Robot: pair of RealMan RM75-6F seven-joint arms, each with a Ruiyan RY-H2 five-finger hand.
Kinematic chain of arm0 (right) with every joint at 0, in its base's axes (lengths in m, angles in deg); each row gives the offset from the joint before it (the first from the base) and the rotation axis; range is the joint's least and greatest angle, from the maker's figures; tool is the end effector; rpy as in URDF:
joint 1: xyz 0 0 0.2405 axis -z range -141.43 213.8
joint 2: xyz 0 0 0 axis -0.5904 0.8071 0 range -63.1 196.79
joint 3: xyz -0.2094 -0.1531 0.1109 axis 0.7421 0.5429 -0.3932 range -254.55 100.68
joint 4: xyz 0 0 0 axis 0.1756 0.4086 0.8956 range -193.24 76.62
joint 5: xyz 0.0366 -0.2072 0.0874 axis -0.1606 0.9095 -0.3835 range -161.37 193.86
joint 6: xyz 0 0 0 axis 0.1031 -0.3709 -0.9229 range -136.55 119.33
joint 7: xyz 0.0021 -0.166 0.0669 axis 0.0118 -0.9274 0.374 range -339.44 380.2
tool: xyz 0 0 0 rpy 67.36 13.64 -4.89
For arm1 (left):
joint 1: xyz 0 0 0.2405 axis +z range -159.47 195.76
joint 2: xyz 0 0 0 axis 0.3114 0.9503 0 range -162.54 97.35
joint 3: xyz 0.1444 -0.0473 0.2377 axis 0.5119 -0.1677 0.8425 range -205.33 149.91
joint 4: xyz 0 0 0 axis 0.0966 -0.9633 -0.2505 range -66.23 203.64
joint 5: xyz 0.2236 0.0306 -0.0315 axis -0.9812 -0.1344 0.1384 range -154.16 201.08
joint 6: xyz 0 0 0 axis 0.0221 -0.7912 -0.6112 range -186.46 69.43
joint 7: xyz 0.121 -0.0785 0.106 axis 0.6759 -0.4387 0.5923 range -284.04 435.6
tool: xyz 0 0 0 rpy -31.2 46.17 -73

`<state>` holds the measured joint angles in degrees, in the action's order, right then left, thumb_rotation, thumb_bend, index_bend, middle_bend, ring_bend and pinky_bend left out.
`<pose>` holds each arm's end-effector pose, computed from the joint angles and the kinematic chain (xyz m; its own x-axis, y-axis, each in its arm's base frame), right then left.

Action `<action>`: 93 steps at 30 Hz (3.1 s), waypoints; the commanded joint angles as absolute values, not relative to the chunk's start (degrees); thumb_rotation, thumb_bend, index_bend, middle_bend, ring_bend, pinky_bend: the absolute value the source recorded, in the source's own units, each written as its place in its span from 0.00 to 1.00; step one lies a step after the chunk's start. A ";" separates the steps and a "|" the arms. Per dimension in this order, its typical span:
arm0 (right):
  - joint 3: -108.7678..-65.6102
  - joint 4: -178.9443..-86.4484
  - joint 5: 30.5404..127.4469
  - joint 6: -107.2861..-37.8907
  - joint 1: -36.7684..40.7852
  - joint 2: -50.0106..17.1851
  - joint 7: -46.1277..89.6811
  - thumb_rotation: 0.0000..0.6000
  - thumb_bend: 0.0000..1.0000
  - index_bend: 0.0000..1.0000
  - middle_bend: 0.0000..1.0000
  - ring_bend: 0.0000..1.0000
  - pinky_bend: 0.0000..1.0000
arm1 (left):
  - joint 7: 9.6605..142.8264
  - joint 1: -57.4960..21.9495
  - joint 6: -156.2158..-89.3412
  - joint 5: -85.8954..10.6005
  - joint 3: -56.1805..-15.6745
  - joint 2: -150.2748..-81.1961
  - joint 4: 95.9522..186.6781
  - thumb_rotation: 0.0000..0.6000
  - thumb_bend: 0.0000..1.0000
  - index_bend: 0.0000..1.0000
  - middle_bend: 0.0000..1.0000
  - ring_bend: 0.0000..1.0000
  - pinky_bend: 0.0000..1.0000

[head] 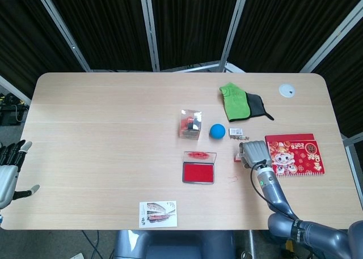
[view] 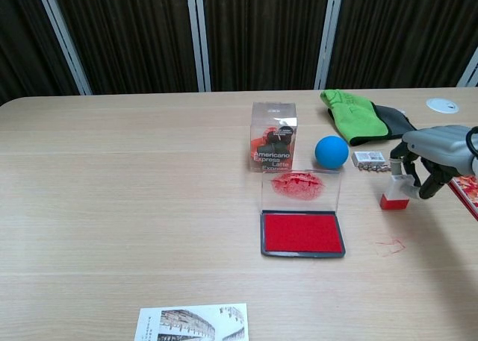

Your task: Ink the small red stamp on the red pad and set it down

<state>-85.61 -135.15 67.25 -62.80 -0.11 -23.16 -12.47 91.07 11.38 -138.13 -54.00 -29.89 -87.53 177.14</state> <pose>-0.2670 -0.3911 -0.0422 0.5793 -0.3423 0.7397 -0.8091 -0.1319 0.5727 -0.3144 0.2201 0.1698 0.5056 0.1315 0.8527 0.8544 0.0608 -0.5160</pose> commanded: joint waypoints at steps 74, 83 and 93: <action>-79.63 -134.29 94.42 -66.26 0.10 -31.66 -8.27 1.00 0.43 0.56 0.61 0.76 1.00 | 89.55 11.04 -137.62 -53.76 -29.48 -86.77 176.95 1.00 0.00 0.00 0.00 0.00 0.00; -79.69 -133.78 92.89 -65.22 0.08 -32.02 -10.71 1.00 0.43 0.56 0.61 0.76 1.00 | 89.50 11.05 -137.65 -53.87 -29.39 -86.74 177.01 1.00 0.00 0.00 0.00 0.00 0.00; -80.64 -135.52 92.49 -66.17 0.51 -30.91 -9.28 1.00 0.43 0.56 0.61 0.76 1.00 | 89.22 11.07 -137.65 -53.95 -29.34 -86.64 177.02 1.00 0.00 0.00 0.00 0.00 0.00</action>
<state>-80.22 -134.85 92.39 -65.66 0.37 -31.32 -10.00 89.22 11.07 -137.65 -53.95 -29.34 -86.64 177.02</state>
